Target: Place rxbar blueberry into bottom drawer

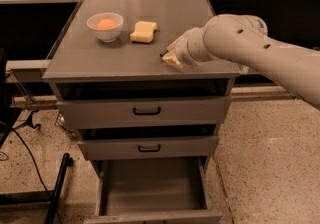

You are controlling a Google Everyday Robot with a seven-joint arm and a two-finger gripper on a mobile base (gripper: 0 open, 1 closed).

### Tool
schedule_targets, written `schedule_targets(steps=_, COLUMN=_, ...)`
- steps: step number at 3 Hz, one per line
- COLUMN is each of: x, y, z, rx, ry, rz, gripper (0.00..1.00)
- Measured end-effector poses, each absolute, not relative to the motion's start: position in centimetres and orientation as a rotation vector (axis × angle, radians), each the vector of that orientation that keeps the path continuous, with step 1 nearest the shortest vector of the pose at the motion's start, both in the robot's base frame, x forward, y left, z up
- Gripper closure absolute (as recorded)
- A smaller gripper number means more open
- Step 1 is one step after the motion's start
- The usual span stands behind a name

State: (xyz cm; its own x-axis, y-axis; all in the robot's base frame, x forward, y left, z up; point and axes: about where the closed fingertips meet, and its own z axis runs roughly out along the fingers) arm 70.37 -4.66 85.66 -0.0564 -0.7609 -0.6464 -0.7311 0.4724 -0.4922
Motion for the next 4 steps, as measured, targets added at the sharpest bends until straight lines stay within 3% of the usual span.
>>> schedule_targets(steps=4, x=71.2, y=-5.0, z=83.8, rx=-1.263, ry=1.835, rz=-0.046, gripper=0.66)
